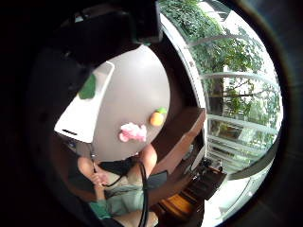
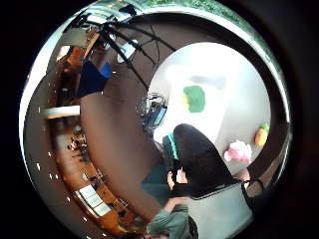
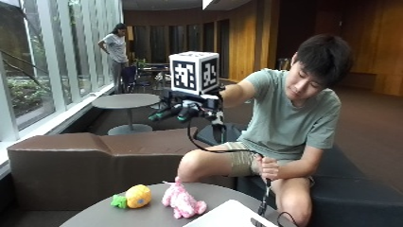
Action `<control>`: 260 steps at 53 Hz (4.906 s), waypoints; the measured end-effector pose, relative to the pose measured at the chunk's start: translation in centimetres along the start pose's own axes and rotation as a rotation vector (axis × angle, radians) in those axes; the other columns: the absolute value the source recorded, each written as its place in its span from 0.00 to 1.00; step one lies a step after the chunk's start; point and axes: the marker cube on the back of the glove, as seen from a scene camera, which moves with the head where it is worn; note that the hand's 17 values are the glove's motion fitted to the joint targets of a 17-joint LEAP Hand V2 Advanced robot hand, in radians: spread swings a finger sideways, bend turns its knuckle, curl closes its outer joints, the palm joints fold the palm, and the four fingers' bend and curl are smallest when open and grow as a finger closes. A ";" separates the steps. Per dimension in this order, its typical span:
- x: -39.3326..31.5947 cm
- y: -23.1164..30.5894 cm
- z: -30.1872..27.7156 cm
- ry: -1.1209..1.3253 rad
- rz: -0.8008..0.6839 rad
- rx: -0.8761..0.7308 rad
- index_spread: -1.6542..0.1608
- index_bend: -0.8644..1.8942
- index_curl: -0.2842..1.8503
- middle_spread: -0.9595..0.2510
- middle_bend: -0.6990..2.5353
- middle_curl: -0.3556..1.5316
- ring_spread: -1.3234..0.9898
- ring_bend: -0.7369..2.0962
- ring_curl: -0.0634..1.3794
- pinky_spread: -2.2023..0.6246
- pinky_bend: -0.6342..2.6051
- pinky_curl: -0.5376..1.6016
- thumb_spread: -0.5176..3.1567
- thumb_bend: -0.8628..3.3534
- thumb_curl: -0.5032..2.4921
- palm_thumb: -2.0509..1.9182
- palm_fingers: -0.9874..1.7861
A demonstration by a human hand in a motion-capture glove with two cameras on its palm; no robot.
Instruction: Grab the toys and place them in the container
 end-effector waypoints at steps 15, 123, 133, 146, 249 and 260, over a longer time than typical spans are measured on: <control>10.4 5.5 0.2 0.069 0.102 -0.001 0.78 0.32 0.22 0.83 0.25 0.33 0.61 0.38 0.29 0.80 0.54 0.42 0.49 0.20 0.32 0.52 0.23; 5.3 2.8 -1.1 0.061 -0.114 0.187 0.81 0.50 0.22 0.57 0.55 0.62 0.41 0.73 0.50 0.65 0.49 0.46 0.30 0.22 0.50 0.67 0.75; -2.7 1.2 -0.9 0.051 -0.196 0.182 0.81 0.51 0.23 0.57 0.55 0.63 0.42 0.73 0.49 0.65 0.49 0.46 0.29 0.22 0.52 0.67 0.75; -8.4 -1.4 3.8 0.077 -0.127 0.082 0.81 0.44 0.22 0.57 0.54 0.64 0.41 0.73 0.48 0.64 0.49 0.46 0.31 0.20 0.53 0.65 0.70; 31.5 4.2 37.2 -0.067 0.396 -0.239 0.76 0.44 0.24 0.70 0.38 0.35 0.44 0.67 0.39 0.66 0.56 0.42 0.46 0.26 0.35 0.67 0.71; 28.1 3.4 25.8 -0.054 0.248 -0.168 0.74 0.53 0.31 0.61 0.45 0.42 0.41 0.68 0.44 0.65 0.53 0.43 0.37 0.26 0.40 0.68 0.75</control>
